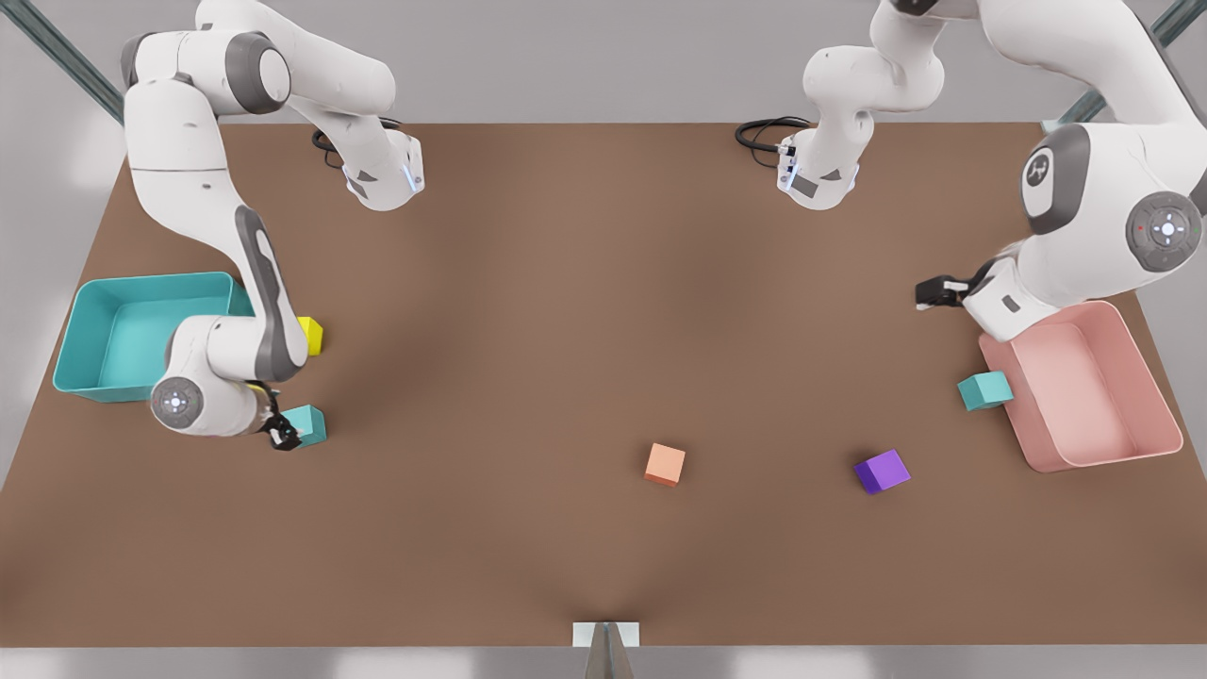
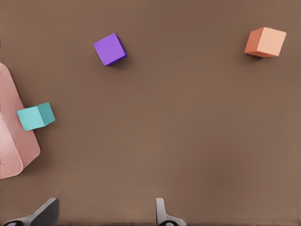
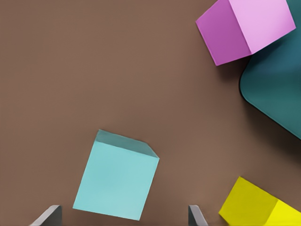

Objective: Stack the two blue cubes on top of each other

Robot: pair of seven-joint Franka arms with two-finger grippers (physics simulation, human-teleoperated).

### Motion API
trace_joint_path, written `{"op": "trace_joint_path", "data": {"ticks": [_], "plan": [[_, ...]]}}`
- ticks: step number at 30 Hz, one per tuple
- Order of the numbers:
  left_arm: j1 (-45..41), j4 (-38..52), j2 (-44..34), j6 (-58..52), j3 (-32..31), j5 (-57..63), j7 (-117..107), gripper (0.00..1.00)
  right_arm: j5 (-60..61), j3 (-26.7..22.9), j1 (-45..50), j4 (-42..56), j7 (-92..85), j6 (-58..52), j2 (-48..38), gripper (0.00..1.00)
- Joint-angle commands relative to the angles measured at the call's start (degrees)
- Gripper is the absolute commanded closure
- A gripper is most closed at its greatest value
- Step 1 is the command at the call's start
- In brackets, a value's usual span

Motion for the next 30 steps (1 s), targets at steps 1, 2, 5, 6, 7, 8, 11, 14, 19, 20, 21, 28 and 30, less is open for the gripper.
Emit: {"op": "trace_joint_path", "data": {"ticks": [1, 2, 5, 6, 7, 8, 11, 14, 19, 20, 21, 28, 30], "plan": [[-0.1, 0.3, 0.1, -3.8, 0.0, 0.1, 1.1, 0.0, 0.2, 0.0, -0.1, -0.4, 17.5, 5.6, 0.3, 0.0], [-0.2, 0.9, 0.1, -3.7, -0.1, -0.1, 1.1, 0.0, 0.2, 0.0, 0.0, -0.4, 17.5, 6.0, 0.5, 0.0], [-0.6, 1.1, 2.9, -3.4, -0.6, 0.0, 0.9, 0.0, 0.3, 0.0, -0.3, -0.2, 17.1, 7.4, 1.5, 0.0], [-0.3, 0.9, 4.7, -3.0, -0.5, -0.6, 0.7, 0.0, 0.2, 0.0, -0.7, -0.1, 17.0, 7.7, 2.2, 0.0], [-0.6, 0.9, 6.3, -2.9, -0.5, -0.4, 0.7, 0.0, 0.2, 0.0, -0.7, -0.2, 17.0, 7.7, 2.4, 0.0], [-0.3, 1.0, 6.4, 0.4, -0.5, -0.7, 1.0, 0.0, 0.3, 0.0, -0.7, -0.2, 17.0, 7.7, 2.4, 0.0], [0.4, 1.0, 7.0, 5.3, -0.3, -0.7, 0.9, 0.0, 0.3, 0.0, -0.7, -0.2, 17.0, 7.6, 2.6, 0.0], [2.0, 0.5, 8.0, 4.0, -0.4, -0.6, 0.8, 0.0, 0.1, 0.0, -1.1, -0.4, 16.7, 7.5, 2.9, 0.0], [3.4, -0.3, 10.1, 2.6, -0.4, -0.3, 1.2, 0.0, 0.1, 0.0, -1.4, -1.0, 16.5, 7.5, 3.6, 0.0], [3.4, -0.3, 10.5, 2.5, -0.4, -0.3, 1.2, 0.0, 0.1, 0.0, -1.4, -1.1, 16.5, 7.5, 3.7, 0.0], [3.4, -0.3, 10.9, 2.3, -0.4, -0.3, 1.2, 0.0, 0.1, 0.0, -1.3, -1.0, 16.5, 7.6, 4.3, 0.0], [2.7, -0.1, 10.9, 0.8, -0.8, -0.6, 0.8, 0.0, 0.0, 0.0, -1.0, -0.2, 16.8, 7.6, 7.2, 0.0], [2.6, -0.1, 11.0, 0.8, -1.3, -0.6, 0.7, 0.0, 0.0, 0.1, -1.1, -0.6, 16.4, 8.0, 7.3, 0.0]]}}
